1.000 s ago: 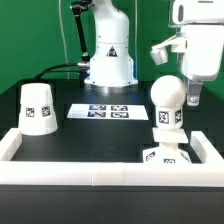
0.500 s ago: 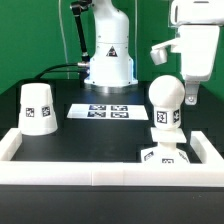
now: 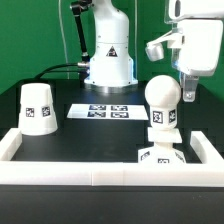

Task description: Assemble lamp

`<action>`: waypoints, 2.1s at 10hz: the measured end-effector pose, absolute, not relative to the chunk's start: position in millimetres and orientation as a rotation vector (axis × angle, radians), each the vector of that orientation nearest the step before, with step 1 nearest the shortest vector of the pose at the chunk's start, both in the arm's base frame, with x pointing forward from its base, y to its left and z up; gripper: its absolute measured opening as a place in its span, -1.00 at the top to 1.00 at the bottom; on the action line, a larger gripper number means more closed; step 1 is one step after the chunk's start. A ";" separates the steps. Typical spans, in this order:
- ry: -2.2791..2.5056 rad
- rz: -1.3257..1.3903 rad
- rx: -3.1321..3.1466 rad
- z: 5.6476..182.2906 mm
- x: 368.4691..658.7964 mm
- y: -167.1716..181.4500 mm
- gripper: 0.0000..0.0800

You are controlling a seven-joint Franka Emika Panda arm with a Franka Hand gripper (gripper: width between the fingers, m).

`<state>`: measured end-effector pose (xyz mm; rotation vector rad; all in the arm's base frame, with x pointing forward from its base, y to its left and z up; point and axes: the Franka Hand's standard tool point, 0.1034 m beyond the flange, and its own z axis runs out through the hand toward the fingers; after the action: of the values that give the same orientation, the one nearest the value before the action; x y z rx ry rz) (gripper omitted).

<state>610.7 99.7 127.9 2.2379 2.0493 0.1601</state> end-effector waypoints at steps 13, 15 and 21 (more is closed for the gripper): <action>2.006 0.137 2.281 124.0 604.3 64.7 -0.75; 1.995 0.129 2.295 120.8 603.8 57.6 -0.75; 1.953 0.121 2.341 115.2 602.0 56.1 -0.43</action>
Offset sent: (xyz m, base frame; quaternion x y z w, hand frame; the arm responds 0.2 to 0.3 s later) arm 0.0000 0.0000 0.0000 0.0000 0.0000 0.0000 1.0000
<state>602.0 56.1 115.2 2.3408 1.9534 0.1215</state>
